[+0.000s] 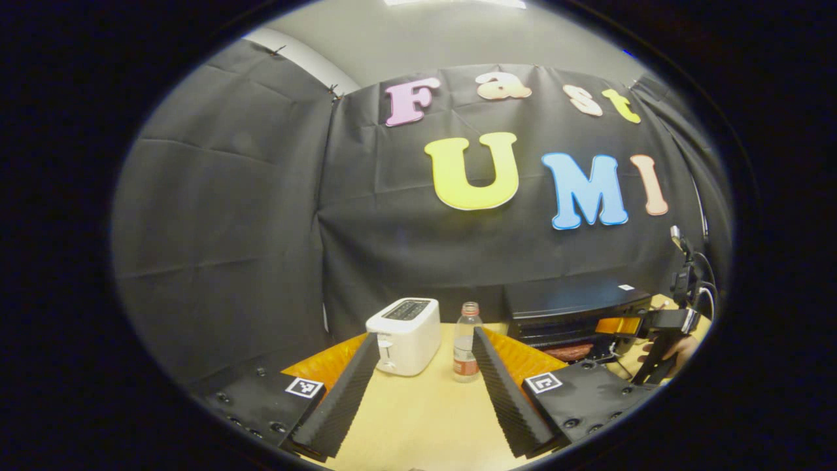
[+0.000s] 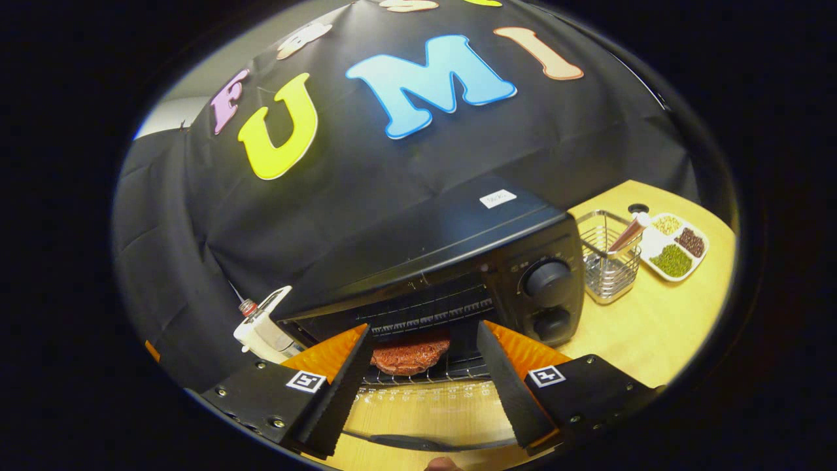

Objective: Open the electric oven with the left hand, put the food in, and close the electric oven.

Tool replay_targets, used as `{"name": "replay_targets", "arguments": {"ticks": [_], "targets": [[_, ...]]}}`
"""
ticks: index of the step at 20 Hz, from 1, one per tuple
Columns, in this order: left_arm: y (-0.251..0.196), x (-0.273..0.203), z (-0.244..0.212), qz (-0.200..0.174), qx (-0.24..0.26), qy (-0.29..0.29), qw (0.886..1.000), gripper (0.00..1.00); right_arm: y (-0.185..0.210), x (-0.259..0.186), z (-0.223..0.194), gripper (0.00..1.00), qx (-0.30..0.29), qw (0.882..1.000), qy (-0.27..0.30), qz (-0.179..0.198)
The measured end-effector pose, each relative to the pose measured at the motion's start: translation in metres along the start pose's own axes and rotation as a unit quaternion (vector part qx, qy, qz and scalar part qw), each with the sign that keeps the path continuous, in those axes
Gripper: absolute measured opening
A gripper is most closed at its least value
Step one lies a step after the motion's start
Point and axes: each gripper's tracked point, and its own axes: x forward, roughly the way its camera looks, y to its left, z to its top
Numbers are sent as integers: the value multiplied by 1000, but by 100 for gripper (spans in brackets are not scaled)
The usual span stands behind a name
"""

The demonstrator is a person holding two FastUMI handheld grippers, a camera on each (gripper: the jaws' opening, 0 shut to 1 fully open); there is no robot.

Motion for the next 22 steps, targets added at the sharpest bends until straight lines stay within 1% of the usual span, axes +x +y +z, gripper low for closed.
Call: {"name": "replay_targets", "arguments": {"ticks": [3, 5, 9, 13, 14, 16, 18, 21, 22], "targets": [[-28, -5, -6, -25, -5, 8, 1000, 99, -5, -31, 14, 98, -26, 1000, -14, 1], [-52, -8, -16, -51, -8, 21, 998, 98, -10, -53, 25, 98, -44, 999, -28, 1], [-89, -15, -30, -84, -15, 34, 996, 96, -34, -95, 44, 98, -84, 995, -51, -21], [-123, -19, -46, -114, -8, 44, 992, 96, -53, -145, 68, 98, -115, 988, -95, -45], [-132, -19, -53, -121, -10, 53, 991, 91, -57, -157, 74, 98, -122, 985, -109, -51], [-145, -20, -70, -132, -5, 76, 988, 91, -62, -180, 83, 98, -136, 980, -130, -62], [-158, -22, -87, -145, 3, 97, 985, 100, -68, -198, 87, 98, -150, 976, -141, -72], [-180, -25, -117, -169, 8, 139, 976, 100, -75, -222, 90, 98, -160, 971, -152, -88], [-189, -27, -128, -179, 9, 156, 971, 97, -77, -230, 93, 98, -162, 970, -156, -92]]}}
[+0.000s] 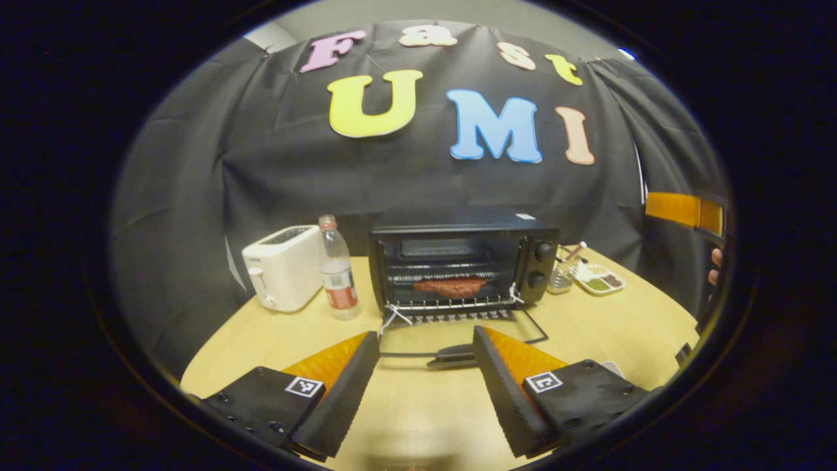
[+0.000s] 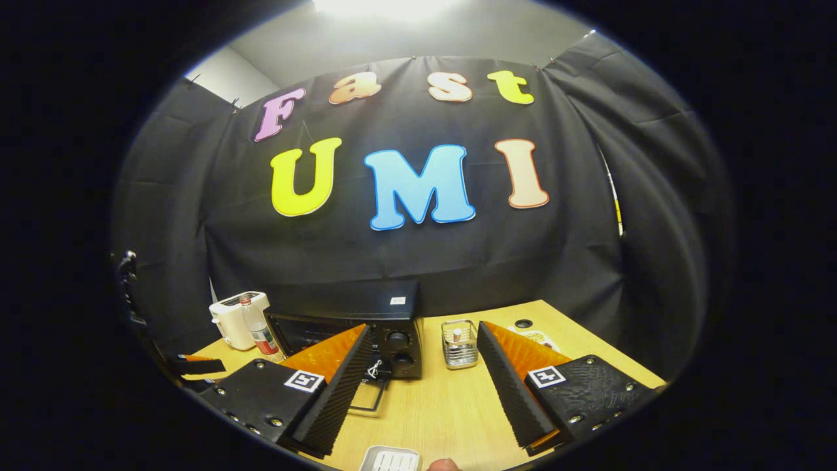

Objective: Open the electric oven with the left hand, put the food in, and close the electric oven.

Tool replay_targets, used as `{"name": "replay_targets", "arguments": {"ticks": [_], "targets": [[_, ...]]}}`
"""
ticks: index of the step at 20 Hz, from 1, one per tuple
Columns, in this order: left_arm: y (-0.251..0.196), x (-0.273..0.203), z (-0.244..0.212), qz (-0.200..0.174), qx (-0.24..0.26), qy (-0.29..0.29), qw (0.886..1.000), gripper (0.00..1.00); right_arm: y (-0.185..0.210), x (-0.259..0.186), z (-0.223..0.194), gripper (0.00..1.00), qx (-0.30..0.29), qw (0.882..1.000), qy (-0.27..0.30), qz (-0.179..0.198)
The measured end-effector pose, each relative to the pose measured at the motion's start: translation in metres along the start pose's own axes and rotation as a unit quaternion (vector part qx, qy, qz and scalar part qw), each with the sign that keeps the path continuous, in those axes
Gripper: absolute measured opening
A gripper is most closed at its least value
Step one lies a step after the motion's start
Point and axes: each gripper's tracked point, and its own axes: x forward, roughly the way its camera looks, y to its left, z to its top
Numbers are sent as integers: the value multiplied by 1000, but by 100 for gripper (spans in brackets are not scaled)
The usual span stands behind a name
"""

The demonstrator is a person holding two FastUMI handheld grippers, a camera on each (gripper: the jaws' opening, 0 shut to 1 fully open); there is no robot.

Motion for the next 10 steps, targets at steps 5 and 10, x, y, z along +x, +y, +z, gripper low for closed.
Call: {"name": "replay_targets", "arguments": {"ticks": [5, 10], "targets": [[-34, 26, -45, -40, 1, 85, 996, 100, -22, -20, 11, 98, -20, 999, -9, -28], [-51, 49, -81, -53, 2, 152, 987, 100, -43, -34, 18, 98, -32, 997, -11, -64]]}}
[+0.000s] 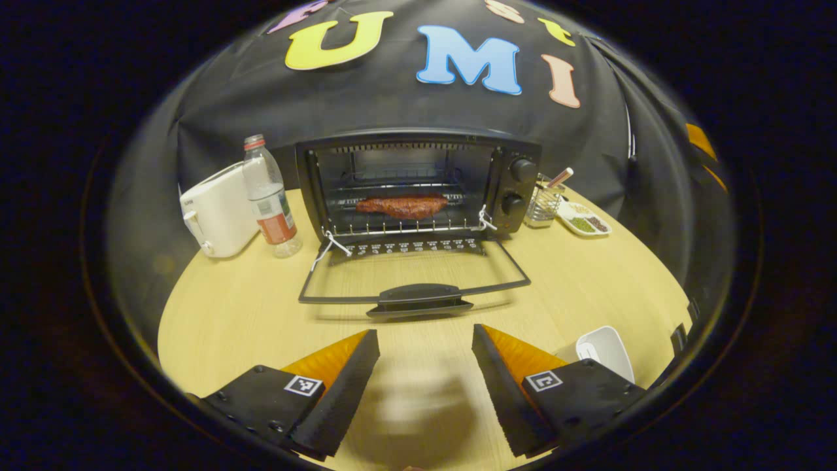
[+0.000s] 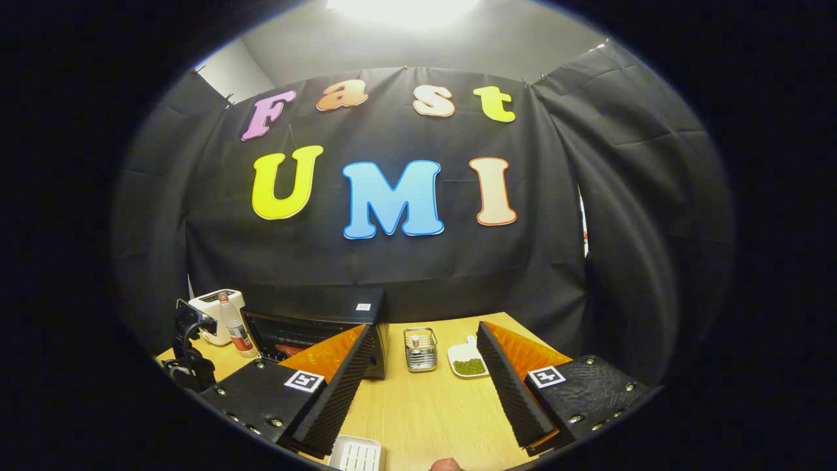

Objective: Open the electric oven with the left hand, put the food in, and close the electric oven.

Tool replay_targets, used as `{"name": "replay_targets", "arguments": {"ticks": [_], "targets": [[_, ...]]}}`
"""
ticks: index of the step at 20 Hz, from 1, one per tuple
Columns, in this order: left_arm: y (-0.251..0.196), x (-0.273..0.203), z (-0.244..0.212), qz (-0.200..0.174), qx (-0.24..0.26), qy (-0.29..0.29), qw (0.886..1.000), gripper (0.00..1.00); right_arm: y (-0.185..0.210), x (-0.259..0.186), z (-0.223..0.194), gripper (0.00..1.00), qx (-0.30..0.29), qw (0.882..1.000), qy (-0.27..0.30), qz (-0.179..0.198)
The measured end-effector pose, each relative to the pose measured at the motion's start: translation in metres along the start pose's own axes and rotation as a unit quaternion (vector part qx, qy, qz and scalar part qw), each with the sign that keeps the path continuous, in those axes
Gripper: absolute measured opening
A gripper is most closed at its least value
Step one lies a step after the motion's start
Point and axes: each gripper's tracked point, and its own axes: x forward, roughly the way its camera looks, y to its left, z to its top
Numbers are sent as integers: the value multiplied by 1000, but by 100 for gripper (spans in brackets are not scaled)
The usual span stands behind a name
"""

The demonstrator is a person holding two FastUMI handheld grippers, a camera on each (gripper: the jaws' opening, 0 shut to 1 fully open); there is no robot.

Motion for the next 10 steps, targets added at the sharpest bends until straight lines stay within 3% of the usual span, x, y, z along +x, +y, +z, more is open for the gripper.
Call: {"name": "replay_targets", "arguments": {"ticks": [10], "targets": [[-1, 52, -21, 29, 9, 66, 997, 97, -32, -19, -3, 98, -19, 998, 12, -50]]}}
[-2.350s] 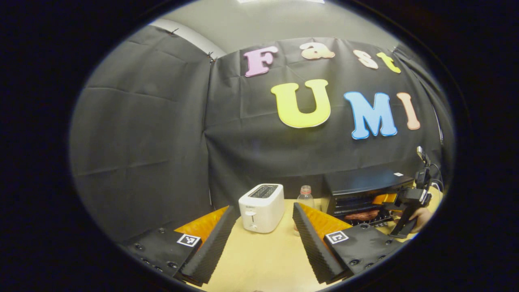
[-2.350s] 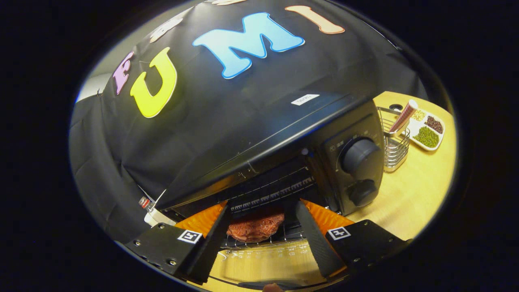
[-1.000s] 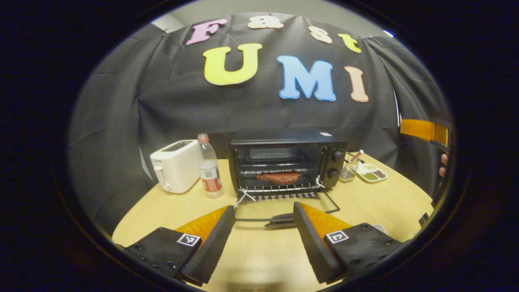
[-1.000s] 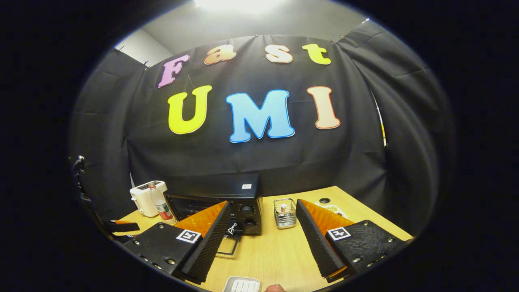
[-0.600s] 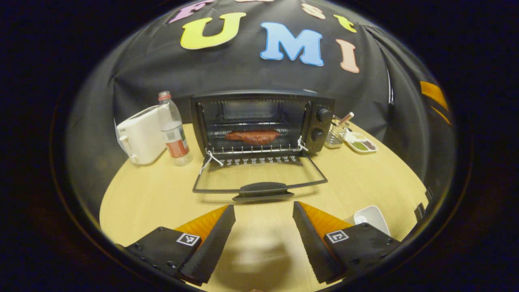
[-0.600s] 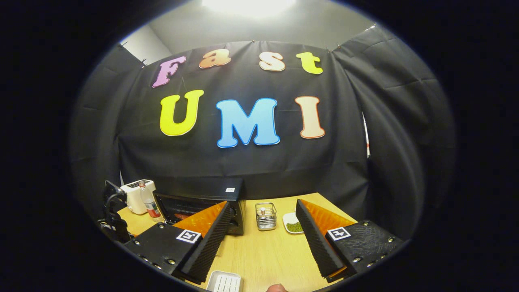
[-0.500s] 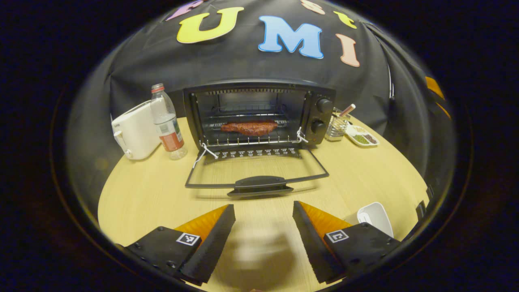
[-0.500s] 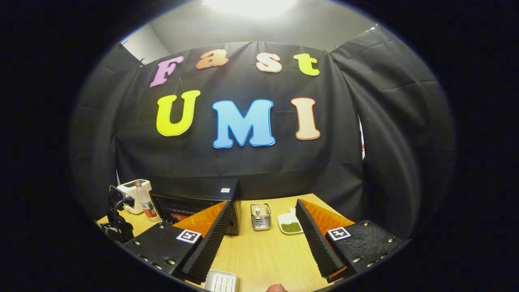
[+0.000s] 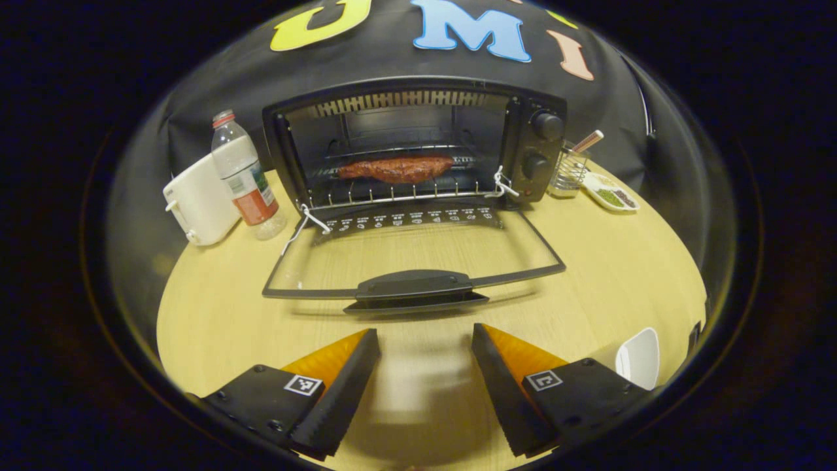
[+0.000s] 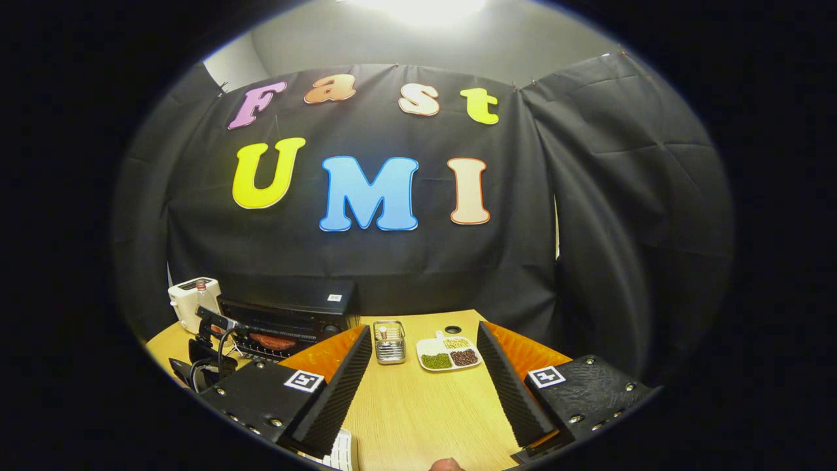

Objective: Open the electric oven with the left hand, put the food in, and close the electric oven.

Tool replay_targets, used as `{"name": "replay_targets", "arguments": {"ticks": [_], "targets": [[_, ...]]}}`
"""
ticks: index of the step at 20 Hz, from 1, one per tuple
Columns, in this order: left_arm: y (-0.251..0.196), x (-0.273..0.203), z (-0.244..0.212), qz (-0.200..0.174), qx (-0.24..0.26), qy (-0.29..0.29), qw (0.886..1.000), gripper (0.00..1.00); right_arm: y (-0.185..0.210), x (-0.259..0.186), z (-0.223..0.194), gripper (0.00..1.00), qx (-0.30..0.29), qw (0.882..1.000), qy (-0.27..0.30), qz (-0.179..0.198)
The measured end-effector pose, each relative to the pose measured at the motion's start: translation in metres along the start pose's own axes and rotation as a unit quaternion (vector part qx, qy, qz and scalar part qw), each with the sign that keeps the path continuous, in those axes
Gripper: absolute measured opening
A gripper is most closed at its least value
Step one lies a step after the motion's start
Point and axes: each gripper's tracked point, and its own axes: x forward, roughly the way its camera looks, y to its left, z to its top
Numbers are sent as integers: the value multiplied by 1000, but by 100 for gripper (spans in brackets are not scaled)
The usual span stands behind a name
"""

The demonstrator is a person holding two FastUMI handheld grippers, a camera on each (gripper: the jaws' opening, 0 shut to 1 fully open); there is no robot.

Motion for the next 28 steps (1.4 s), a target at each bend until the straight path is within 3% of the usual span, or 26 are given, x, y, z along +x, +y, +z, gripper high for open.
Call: {"name": "replay_targets", "arguments": {"ticks": [7, 8, 9, 14, 15, 16, 19, 20, 21, 28], "targets": [[3, 13, 9, 14, 1, -10, 1000, 100, -5, 2, -2, 98, 3, 1000, 5, -8], [5, 14, 10, 16, -2, -9, 1000, 92, -5, 1, -1, 98, 2, 1000, 4, -8], [4, 14, 10, 16, -12, -8, 1000, 100, -5, 1, -1, 98, 1, 1000, 4, -7], [5, 11, 13, 18, -8, -17, 1000, 97, -3, -1, 8, 98, -2, 1000, -6, 2], [5, 9, 16, 19, -7, -24, 999, 97, -2, -3, 8, 91, -1, 1000, -7, 4], [4, 5, 17, 19, -6, -32, 999, 97, -1, -3, 9, 98, 2, 1000, -8, 6], [5, -7, 26, 18, -7, -51, 998, 100, 2, -4, 6, 98, 5, 1000, -6, 14], [5, -11, 30, 18, -7, -57, 998, 100, 5, -4, 6, 91, 6, 1000, -5, 18], [5, -14, 33, 17, -7, -64, 998, 100, 7, -5, 6, 98, 7, 1000, -5, 21], [9, -40, 63, 14, -11, -108, 994, 97, 17, -5, 6, 98, 7, 999, -4, 38]]}}
